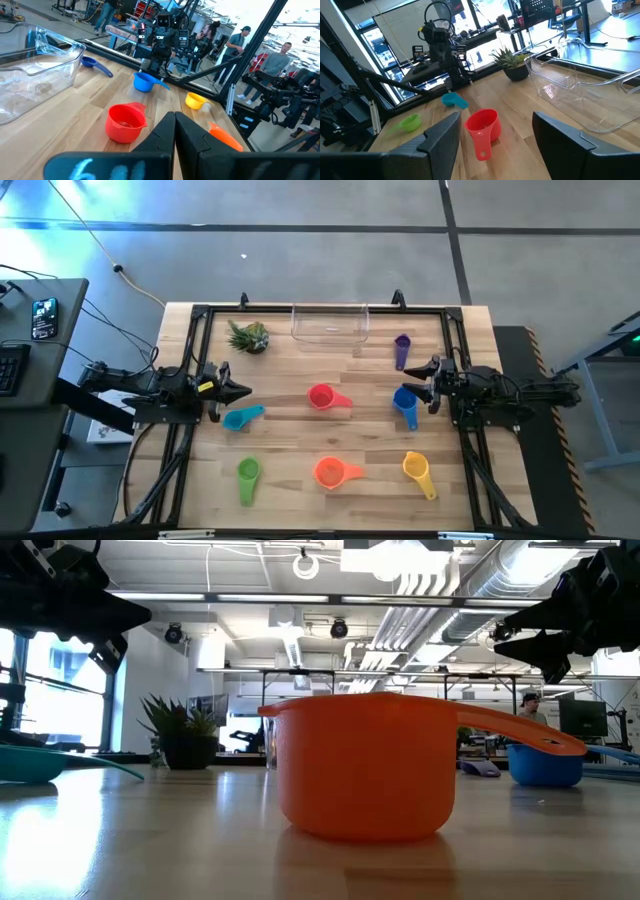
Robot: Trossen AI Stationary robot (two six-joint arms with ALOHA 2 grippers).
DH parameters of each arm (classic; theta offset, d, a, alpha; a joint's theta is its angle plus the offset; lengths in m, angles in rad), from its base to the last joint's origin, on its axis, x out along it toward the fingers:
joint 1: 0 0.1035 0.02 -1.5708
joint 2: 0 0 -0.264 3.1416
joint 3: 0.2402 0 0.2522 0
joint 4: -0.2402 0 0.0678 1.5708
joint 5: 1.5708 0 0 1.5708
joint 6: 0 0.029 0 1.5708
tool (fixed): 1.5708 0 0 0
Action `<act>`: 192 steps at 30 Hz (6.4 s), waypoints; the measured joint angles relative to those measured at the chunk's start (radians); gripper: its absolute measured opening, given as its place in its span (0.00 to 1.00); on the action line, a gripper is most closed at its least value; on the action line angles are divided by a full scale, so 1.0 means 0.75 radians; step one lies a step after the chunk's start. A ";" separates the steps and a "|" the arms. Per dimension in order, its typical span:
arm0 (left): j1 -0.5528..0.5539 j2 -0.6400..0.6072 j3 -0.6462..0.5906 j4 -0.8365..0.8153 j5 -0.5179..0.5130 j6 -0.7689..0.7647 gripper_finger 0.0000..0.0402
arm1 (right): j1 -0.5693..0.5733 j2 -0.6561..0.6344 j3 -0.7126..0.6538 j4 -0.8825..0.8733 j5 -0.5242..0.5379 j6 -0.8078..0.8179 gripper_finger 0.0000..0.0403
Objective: Nest measuring cups in basket
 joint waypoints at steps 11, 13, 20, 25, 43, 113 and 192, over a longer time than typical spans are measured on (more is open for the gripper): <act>0.000 0.000 0.000 0.007 -0.045 -0.040 0.00 | 0.000 0.000 -0.001 0.000 0.001 0.000 0.59; 0.000 0.000 0.000 0.007 -0.045 -0.099 0.00 | 0.000 0.000 -0.001 0.000 0.004 -0.024 0.59; 0.000 0.000 0.000 0.007 -0.048 -0.185 0.00 | 0.000 0.000 -0.001 0.000 0.004 -0.046 0.59; 0.000 0.000 0.000 0.007 -0.048 -0.185 0.00 | 0.000 0.000 -0.001 0.000 0.004 -0.046 0.59; 0.000 0.000 0.000 0.008 -0.050 -0.218 0.00 | 0.000 0.000 -0.001 0.003 0.046 0.116 0.59; 0.254 1.589 1.012 0.293 0.101 0.558 0.29 | 0.000 0.139 0.377 0.083 0.195 0.179 0.59; 0.226 2.334 1.254 -0.116 0.161 1.031 0.16 | 0.000 0.701 0.640 -0.327 0.042 0.214 0.59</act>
